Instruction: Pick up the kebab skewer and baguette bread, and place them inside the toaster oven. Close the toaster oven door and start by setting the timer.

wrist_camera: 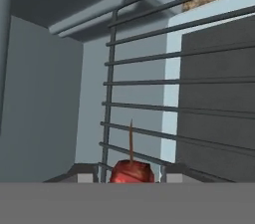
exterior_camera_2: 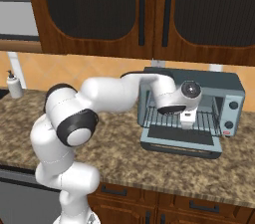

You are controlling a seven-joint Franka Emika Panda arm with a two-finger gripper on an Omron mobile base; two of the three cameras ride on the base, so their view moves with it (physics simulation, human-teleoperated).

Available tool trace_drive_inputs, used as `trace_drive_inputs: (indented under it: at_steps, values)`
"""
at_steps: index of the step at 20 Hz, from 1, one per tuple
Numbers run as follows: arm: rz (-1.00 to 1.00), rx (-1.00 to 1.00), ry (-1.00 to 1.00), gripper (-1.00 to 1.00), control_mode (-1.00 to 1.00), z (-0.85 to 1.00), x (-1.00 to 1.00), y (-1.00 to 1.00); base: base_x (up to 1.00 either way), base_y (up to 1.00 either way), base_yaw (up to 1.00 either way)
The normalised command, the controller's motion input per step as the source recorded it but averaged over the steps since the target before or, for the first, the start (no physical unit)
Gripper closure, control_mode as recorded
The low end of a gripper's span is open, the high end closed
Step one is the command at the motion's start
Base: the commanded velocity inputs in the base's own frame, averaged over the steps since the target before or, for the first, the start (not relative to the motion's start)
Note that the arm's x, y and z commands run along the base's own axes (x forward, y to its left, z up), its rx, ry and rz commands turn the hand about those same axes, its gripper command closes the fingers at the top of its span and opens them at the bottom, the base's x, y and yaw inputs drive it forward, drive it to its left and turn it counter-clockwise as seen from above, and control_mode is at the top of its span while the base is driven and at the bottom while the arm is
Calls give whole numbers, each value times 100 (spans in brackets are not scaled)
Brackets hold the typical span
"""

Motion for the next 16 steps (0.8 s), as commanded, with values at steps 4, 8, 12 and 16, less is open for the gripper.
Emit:
trace_drive_inputs:
  at_steps: [4,8,12,16]
  values:
    - [0,0,0,100,-100,-21,11,6,0,0,0]
    - [0,0,-1,100,-100,-4,26,5,0,0,0]
    - [0,0,-2,100,-100,0,29,0,0,0,0]
    - [0,0,0,100,-100,0,35,0,0,0,0]
